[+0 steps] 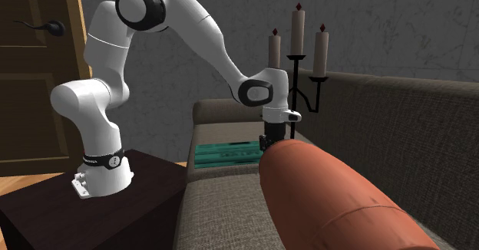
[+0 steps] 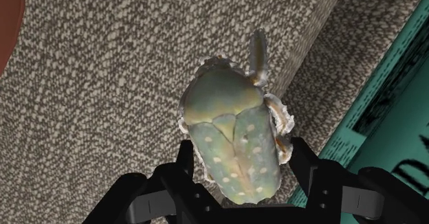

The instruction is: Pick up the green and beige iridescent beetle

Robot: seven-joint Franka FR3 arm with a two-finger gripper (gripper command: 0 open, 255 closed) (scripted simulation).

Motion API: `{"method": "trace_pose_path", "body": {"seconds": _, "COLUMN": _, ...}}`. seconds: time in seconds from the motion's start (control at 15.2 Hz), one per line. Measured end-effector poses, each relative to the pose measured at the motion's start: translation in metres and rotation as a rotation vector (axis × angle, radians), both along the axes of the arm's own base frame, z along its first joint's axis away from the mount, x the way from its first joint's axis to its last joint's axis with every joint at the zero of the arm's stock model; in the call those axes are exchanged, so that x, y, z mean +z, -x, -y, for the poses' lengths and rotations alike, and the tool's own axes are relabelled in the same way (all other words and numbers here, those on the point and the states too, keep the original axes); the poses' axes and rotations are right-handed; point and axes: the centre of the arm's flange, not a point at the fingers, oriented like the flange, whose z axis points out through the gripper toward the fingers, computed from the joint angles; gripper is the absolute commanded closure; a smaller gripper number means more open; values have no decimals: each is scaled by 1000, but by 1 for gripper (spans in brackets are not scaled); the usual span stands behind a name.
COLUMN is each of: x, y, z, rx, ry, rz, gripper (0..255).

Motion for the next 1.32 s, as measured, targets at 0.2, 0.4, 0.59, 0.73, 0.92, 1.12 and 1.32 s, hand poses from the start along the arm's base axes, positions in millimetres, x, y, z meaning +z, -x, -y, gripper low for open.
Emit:
{"method": "trace_pose_path", "body": {"seconds": 0.2, "x": -1, "y": 0, "z": 0, "rx": 0, "ry": 0, "rz": 1, "gripper": 255}}
{"method": "trace_pose_path", "body": {"seconds": 0.4, "x": -1, "y": 0, "z": 0, "rx": 0, "ry": -1, "rz": 1, "gripper": 255}}
{"method": "trace_pose_path", "body": {"seconds": 0.59, "x": 0, "y": 0, "z": 0, "rx": 0, "ry": -1, "rz": 1, "gripper": 255}}
{"method": "trace_pose_path", "body": {"seconds": 0.73, "x": 5, "y": 0, "z": 0, "rx": 0, "ry": 0, "rz": 0, "gripper": 255}}
{"method": "trace_pose_path", "body": {"seconds": 0.92, "x": 20, "y": 1, "z": 0, "rx": 0, "ry": 0, "rz": 0, "gripper": 255}}
{"method": "trace_pose_path", "body": {"seconds": 1.12, "x": 36, "y": 1, "z": 1, "rx": 0, "ry": 0, "rz": 0, "gripper": 255}}
{"method": "trace_pose_path", "body": {"seconds": 1.32, "x": 51, "y": -1, "z": 0, "rx": 0, "ry": 0, "rz": 0, "gripper": 255}}
